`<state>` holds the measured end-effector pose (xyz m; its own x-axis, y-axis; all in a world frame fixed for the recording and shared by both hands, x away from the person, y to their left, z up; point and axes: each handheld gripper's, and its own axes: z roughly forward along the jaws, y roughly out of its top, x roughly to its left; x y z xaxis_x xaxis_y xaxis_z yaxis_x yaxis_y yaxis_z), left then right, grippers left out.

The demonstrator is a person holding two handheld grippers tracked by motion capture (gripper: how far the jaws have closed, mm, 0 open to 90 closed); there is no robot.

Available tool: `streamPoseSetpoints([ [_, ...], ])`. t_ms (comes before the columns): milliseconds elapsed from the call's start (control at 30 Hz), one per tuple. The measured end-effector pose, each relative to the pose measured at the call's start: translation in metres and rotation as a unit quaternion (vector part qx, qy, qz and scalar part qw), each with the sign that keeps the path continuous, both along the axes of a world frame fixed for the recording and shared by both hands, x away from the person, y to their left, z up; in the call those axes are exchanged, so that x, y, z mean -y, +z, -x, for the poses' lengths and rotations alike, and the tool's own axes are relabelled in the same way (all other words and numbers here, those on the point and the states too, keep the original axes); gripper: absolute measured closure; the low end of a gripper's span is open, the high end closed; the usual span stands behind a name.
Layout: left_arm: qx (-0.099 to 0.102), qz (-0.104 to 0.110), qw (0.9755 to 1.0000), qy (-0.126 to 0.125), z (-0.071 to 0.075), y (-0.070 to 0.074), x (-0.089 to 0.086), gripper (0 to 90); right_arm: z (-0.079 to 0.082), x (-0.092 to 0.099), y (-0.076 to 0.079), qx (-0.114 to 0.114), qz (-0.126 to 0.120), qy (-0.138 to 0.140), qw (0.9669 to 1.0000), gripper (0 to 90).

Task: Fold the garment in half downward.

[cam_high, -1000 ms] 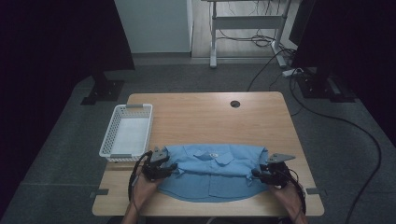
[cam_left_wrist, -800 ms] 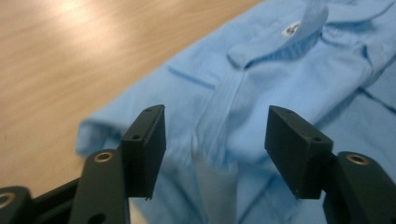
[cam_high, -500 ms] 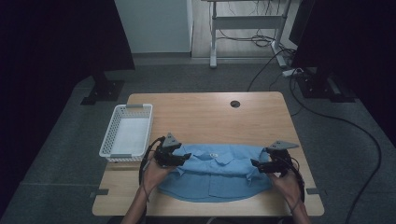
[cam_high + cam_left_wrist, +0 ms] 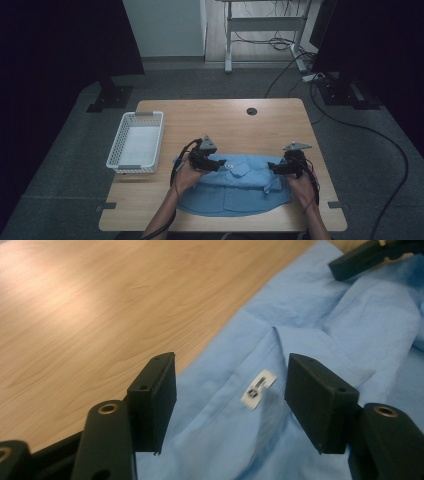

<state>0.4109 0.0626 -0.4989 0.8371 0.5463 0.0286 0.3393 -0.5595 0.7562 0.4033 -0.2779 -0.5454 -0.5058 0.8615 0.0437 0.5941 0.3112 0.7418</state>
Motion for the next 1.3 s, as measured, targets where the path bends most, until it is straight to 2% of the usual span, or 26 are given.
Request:
streamPoseSetpoints([
  [133,-0.003,-0.033,0.9994,-0.011,-0.002,-0.015,0.019,39.7,-0.001,0.004,-0.006,-0.002,0.0,0.003,1.0,7.1],
  [233,-0.009,-0.059,0.998,-0.019,-0.002,-0.028,0.029,41.7,-0.001,0.002,-0.011,-0.007,0.017,0.008,0.9998,7.4],
  [267,-0.008,-0.068,0.9974,-0.02,-0.002,-0.032,0.031,42.2,-0.001,0.001,-0.013,-0.009,0.016,0.009,0.9998,7.2],
  [333,-0.014,-0.071,0.9972,-0.02,-0.002,-0.038,0.031,43.6,-0.001,0.002,-0.014,-0.006,0.014,0.006,0.9999,7.3],
  [467,-0.028,-0.046,0.9982,-0.027,0.001,-0.042,0.029,59.3,-0.002,0.002,-0.015,-0.001,0.013,0.001,0.9999,7.3],
  [567,-0.011,-0.069,0.9968,-0.038,0.008,-0.039,0.031,76.1,-0.001,0.002,-0.016,0.0,0.012,-0.003,0.9999,7.7],
  [633,-0.016,-0.076,0.9961,-0.042,0.01,-0.036,0.032,83.7,-0.001,0.002,-0.015,0.0,0.013,-0.005,0.9999,8.1],
  [733,-0.012,-0.056,0.9976,-0.039,0.012,-0.023,0.025,85.2,-0.001,0.002,-0.015,0.0,0.013,-0.006,0.9999,8.6],
  [800,0.001,-0.041,0.9985,-0.037,0.019,-0.008,0.02,85.4,-0.001,0.003,-0.015,0.001,0.013,-0.005,0.9999,8.9],
  [900,0.024,-0.016,0.9986,-0.044,0.037,0.015,0.012,85.4,-0.002,0.004,-0.015,0.002,0.012,-0.002,0.9999,8.9],
  [1000,0.04,-0.001,0.9977,-0.054,0.057,0.028,0.006,85.2,-0.002,0.004,-0.016,0.004,0.009,-0.002,0.9999,8.9],
  [1067,0.045,0.001,0.9971,-0.062,0.069,0.031,0.003,85.0,-0.002,0.004,-0.016,0.004,0.009,-0.002,0.9999,8.9],
  [1167,0.04,0.005,0.9966,-0.071,0.084,0.027,-0.004,84.9,-0.001,0.004,-0.016,0.005,0.009,-0.002,0.9999,9.1],
  [1300,0.012,0.006,0.9956,-0.093,0.101,0.012,-0.011,83.8,-0.001,0.004,-0.016,0.005,0.009,-0.002,0.9999,9.2],
])
